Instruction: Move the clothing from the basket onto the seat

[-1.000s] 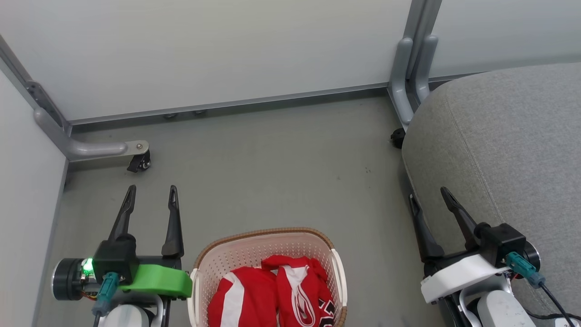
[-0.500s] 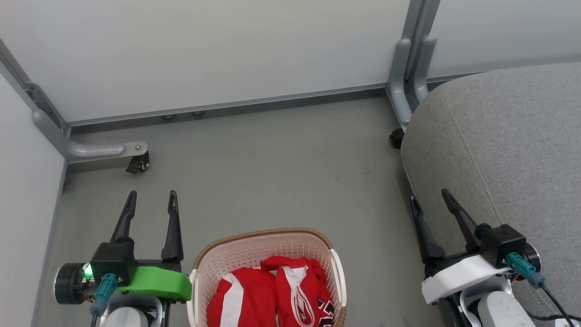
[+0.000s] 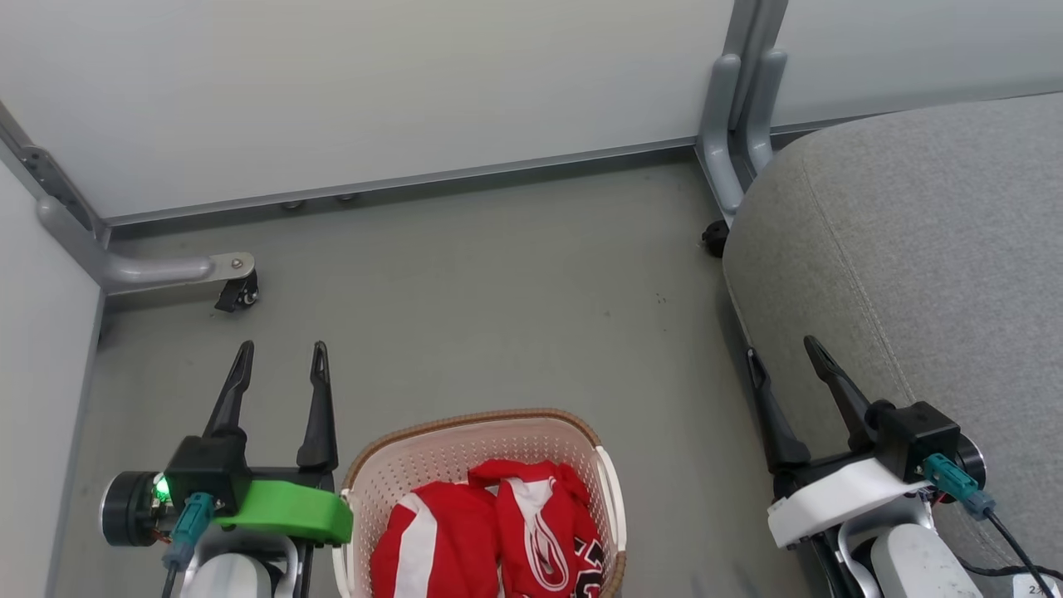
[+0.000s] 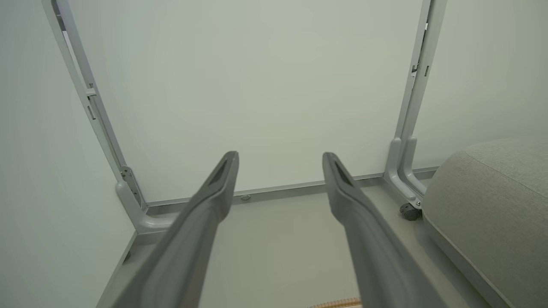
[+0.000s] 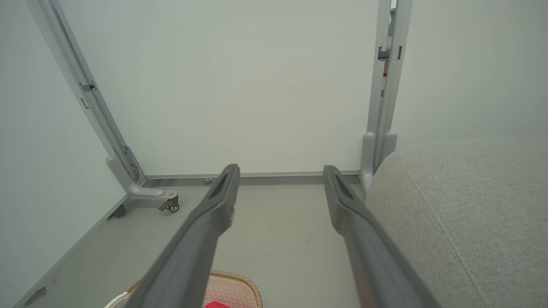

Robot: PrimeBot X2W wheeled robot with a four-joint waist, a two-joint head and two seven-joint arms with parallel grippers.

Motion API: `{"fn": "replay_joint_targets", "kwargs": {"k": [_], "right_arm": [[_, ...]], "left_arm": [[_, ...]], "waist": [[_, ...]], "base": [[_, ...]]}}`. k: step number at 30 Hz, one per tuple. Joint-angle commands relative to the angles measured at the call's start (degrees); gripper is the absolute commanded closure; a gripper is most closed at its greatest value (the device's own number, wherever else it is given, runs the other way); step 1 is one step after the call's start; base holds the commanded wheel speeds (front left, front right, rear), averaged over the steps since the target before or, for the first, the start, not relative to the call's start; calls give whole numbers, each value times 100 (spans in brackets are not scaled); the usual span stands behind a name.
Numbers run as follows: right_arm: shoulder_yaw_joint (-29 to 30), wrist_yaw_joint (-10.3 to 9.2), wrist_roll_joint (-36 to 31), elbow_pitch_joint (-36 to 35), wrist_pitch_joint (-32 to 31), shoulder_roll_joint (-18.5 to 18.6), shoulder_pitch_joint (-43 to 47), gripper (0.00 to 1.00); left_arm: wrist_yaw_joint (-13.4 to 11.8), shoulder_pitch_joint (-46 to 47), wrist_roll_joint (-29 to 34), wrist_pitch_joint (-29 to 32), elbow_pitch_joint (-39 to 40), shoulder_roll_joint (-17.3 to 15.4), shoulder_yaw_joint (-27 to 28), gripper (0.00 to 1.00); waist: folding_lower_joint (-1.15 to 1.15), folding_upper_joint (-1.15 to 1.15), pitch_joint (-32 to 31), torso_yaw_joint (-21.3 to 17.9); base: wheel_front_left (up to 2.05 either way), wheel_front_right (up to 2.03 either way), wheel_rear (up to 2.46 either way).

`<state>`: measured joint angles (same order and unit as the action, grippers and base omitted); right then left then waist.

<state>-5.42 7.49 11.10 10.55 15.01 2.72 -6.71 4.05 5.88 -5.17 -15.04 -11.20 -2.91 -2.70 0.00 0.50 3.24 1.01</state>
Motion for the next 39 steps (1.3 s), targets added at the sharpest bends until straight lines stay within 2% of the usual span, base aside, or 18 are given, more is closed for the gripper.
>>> {"fn": "replay_joint_targets", "kwargs": {"k": [1, 20, 30, 39], "right_arm": [[-2, 0, 5, -18, 26, 30, -50, 0], [-129, 0, 46, -407, 20, 26, -482, 0], [-269, 0, 191, -778, 20, 23, -768, 0], [-352, -1, 302, -1103, 20, 22, -996, 0]], "left_arm": [[26, 114, -12, -22, 1, 0, -5, 0], [295, 742, 39, -15, -578, -94, -217, 0], [344, 1234, 34, -14, -1112, -418, -460, 0], [348, 1699, -104, -15, -1754, -693, -804, 0]], "waist": [[0, -50, 73, -81], [0, -50, 1061, -957], [0, -50, 1812, -1446], [0, -50, 2429, -1691]], "base": [[0, 0, 0], [0, 0, 0], [0, 0, 0], [0, 0, 0]]}}
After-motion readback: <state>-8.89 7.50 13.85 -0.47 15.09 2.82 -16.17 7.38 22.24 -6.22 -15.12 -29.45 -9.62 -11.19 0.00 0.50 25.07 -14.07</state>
